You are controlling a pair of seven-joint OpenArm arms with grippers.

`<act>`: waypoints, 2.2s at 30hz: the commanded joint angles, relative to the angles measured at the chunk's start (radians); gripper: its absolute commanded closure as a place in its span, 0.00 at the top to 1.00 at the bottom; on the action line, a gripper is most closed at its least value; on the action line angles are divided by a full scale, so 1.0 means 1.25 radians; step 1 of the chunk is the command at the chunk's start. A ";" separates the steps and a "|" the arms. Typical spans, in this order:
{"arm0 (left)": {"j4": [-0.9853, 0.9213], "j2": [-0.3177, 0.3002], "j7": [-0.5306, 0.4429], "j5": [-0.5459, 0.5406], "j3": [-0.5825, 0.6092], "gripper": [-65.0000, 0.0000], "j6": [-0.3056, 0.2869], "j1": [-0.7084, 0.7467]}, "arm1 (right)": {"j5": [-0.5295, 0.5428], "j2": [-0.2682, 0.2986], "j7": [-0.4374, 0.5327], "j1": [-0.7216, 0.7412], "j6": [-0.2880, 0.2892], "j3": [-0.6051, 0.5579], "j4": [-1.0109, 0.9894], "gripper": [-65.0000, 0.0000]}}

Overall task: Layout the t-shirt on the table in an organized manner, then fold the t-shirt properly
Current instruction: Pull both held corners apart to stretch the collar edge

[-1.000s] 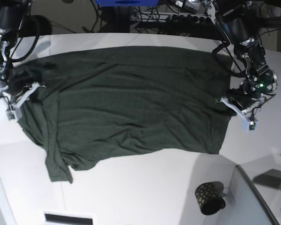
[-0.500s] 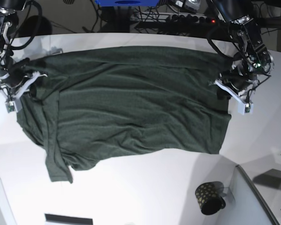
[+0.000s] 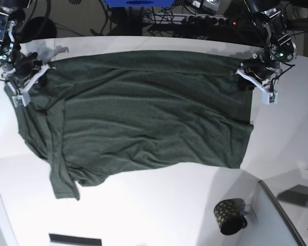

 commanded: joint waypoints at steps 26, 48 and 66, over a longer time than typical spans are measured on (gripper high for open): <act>0.050 -0.017 -0.009 -0.015 -0.010 0.20 -0.001 0.072 | 0.009 -0.026 0.012 -0.140 -0.117 0.004 0.153 0.00; 0.122 0.018 0.047 -0.027 -0.055 0.20 -0.001 0.101 | 0.005 -0.050 0.016 -0.124 -0.117 0.159 0.208 0.00; 0.041 -0.021 0.045 -0.050 -0.055 0.20 -0.001 0.106 | 0.005 -0.035 0.014 -0.107 -0.117 0.179 0.073 0.00</act>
